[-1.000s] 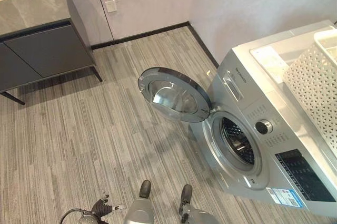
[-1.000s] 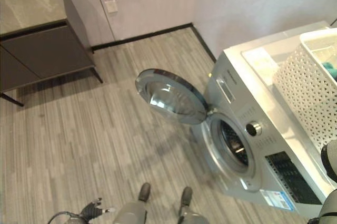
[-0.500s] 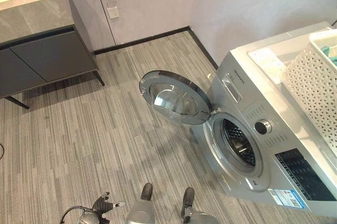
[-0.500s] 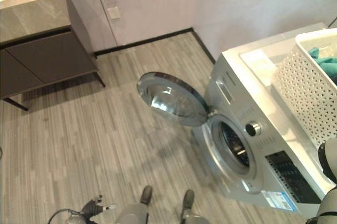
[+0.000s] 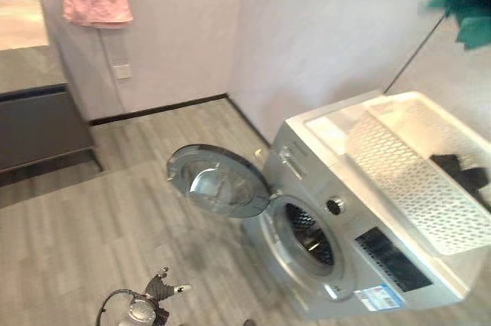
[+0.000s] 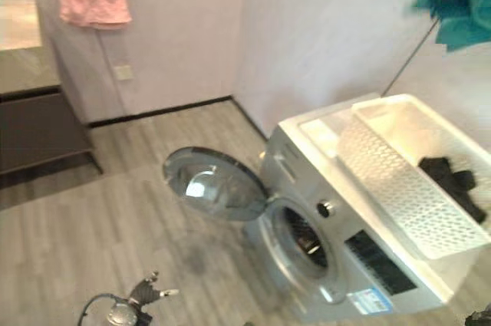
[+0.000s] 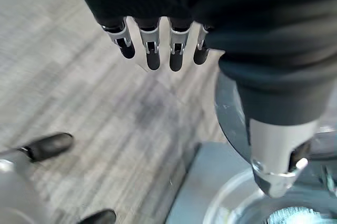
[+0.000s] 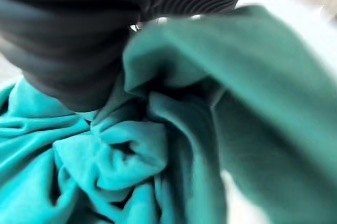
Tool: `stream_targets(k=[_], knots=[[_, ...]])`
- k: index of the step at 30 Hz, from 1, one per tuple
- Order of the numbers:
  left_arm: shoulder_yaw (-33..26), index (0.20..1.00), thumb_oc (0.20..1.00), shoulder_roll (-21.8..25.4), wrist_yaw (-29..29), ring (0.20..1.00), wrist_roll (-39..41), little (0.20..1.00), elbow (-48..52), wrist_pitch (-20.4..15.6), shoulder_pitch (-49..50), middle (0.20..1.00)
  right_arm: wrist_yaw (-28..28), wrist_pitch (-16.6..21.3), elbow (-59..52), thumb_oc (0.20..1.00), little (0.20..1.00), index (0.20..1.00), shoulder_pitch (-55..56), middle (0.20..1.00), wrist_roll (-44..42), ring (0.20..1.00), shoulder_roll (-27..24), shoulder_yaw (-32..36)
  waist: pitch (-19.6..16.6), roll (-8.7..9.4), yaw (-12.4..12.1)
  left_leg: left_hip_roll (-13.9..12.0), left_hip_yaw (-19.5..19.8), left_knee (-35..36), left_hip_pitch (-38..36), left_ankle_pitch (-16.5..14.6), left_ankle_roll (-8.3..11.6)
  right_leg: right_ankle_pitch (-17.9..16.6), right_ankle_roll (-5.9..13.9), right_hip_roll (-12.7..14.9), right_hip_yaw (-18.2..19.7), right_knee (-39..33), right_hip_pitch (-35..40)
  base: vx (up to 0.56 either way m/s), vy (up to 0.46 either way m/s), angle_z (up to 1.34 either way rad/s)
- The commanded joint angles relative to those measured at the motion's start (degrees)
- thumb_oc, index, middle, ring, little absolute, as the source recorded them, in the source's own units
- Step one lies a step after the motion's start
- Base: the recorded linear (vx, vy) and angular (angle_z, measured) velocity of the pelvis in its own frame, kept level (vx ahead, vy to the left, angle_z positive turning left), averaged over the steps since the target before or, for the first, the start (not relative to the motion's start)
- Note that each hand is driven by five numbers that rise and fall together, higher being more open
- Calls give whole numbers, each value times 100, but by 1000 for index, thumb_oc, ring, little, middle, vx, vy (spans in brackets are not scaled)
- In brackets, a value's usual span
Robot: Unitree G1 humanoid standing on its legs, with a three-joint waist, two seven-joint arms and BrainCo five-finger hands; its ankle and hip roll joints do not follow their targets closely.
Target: Grab the laundry basket,head to the washer,open it,put in the laundry and shut it.
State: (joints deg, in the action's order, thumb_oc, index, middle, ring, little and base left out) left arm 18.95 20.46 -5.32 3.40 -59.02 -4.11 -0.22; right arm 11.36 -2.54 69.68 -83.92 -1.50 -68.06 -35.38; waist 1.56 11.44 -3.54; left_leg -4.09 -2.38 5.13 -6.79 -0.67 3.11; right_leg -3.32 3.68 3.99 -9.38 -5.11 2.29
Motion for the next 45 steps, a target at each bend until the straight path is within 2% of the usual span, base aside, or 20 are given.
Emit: stream_targets(k=[1,9,15,16,19,26,33,36,37,38,43,44,45], knots=[[78,1000,1000,103,-46,1000,-157,1000,-171,-109,101,1000,90,50,180,200,200,200,-305,200,-116,200,-192,-444,152,-229,-195,-353,265,-307,299,-367,38,334,626,716,-64,767,27,-9,28,-28],[84,1000,1000,48,-53,1000,-172,1000,-159,-112,82,1000,182,85,-145,200,200,200,-205,200,-69,200,-303,-351,122,-261,-93,-308,258,-327,273,-404,13,313,630,755,-30,781,28,-2,8,0],[5,1000,1000,15,-67,1000,-185,1000,-143,-123,82,1000,354,125,-888,200,200,200,171,200,-57,200,-494,13,84,-288,-17,-287,228,-304,207,-431,-7,318,639,786,-14,804,42,-11,17,-1],[-33,1000,1000,-70,-60,1000,-233,1000,-133,-104,70,1000,579,140,-1742,200,200,200,603,200,79,200,-598,465,62,-358,68,-273,190,-273,160,-450,-26,319,642,805,6,800,47,-20,34,-5],[-2,1000,1000,-116,-40,1000,-342,1000,-100,-103,62,1000,738,130,-2408,200,200,200,1173,200,230,200,-659,1025,54,-401,132,-266,161,-255,135,-461,-38,313,643,815,31,797,44,-35,41,-5],[112,1000,1000,119,201,1000,-645,1000,802,-146,63,1000,1027,174,-4468,200,200,200,3680,200,653,200,-638,3455,53,-497,326,-161,11,-216,20,-535,-140,201,721,896,198,831,-49,-34,65,-6],[171,1000,1000,540,443,1000,-985,1000,1868,-286,149,1000,901,379,-6164,200,200,200,4847,200,959,200,-230,4452,111,-620,544,109,-279,-164,-195,-647,-355,-98,885,1063,632,1000,-338,-60,126,-36],[103,1000,1000,639,462,1000,-1112,1000,2159,-337,219,1000,883,455,-7014,200,200,200,5357,200,1153,200,109,4942,137,-654,623,246,-430,-156,-340,-782,-471,-266,982,1116,891,1125,-464,-50,129,-38],[14,1000,1000,645,451,1000,-1135,1000,2269,-362,236,1000,907,548,-7385,200,200,200,5545,200,1184,200,264,5138,153,-695,724,311,-521,-168,-387,-830,-515,-400,1025,1155,940,1152,-526,-15,117,-43],[13,1000,1000,662,456,1000,-1138,1000,2281,-359,245,1000,894,536,-7435,200,200,200,5611,200,1191,200,293,5198,153,-680,706,315,-535,-170,-392,-835,-521,-407,1030,1156,956,1150,-529,-41,89,-42],[-147,1000,1000,792,546,1000,-1175,1000,2567,-426,355,1000,726,763,-8153,200,200,200,6294,200,844,200,681,5715,128,-704,882,414,-810,-217,-477,-946,-604,-604,1093,1216,1029,1099,-626,-25,69,-41],[-264,1000,1000,871,573,1000,-1176,1000,2707,-449,405,1000,572,842,-8387,200,200,200,6679,200,656,200,900,5873,122,-720,965,441,-902,-211,-515,-968,-627,-676,1119,1206,1099,1093,-667,-20,50,-33],[-263,1000,1000,889,580,1000,-1176,1000,2722,-445,420,1000,556,838,-8424,200,200,200,6731,200,647,200,925,5916,117,-708,949,441,-912,-208,-519,-968,-628,-682,1119,1202,1110,1091,-670,-16,48,-31]])
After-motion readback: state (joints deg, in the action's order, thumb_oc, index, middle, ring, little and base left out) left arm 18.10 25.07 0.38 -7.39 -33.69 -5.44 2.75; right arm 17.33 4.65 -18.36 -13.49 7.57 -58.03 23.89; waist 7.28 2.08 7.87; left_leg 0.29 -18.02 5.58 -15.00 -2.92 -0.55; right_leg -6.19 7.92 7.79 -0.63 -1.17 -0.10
